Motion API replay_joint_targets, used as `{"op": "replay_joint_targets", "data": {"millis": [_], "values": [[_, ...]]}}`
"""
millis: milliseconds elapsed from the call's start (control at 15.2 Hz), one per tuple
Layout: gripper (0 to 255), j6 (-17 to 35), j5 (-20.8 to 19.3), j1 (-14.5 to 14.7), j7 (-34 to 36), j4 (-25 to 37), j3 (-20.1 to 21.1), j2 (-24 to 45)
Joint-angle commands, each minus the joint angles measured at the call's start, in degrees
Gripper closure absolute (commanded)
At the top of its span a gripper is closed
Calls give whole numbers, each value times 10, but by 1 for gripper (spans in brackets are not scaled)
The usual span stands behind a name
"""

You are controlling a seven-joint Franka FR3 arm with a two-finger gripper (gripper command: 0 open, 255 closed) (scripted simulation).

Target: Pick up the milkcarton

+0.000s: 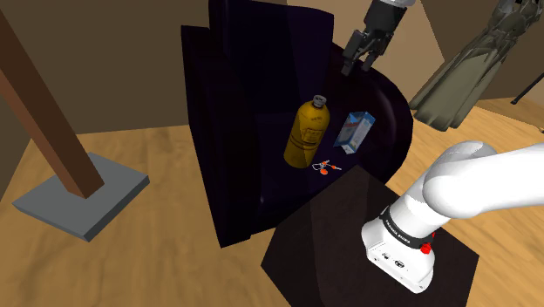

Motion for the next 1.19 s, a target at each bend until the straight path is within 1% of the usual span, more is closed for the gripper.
{"op": "replay_joint_targets", "data": {"millis": [0,330,594,858,1122], "values": [[0,0,0,0,0,0,0,0],[0,41,-47,8,-148,-77,-73,-33],[0,80,-92,10,-268,-118,-138,-36],[0,127,-138,12,-389,-140,-210,-13],[0,182,-178,23,-511,-142,-286,35]]}}
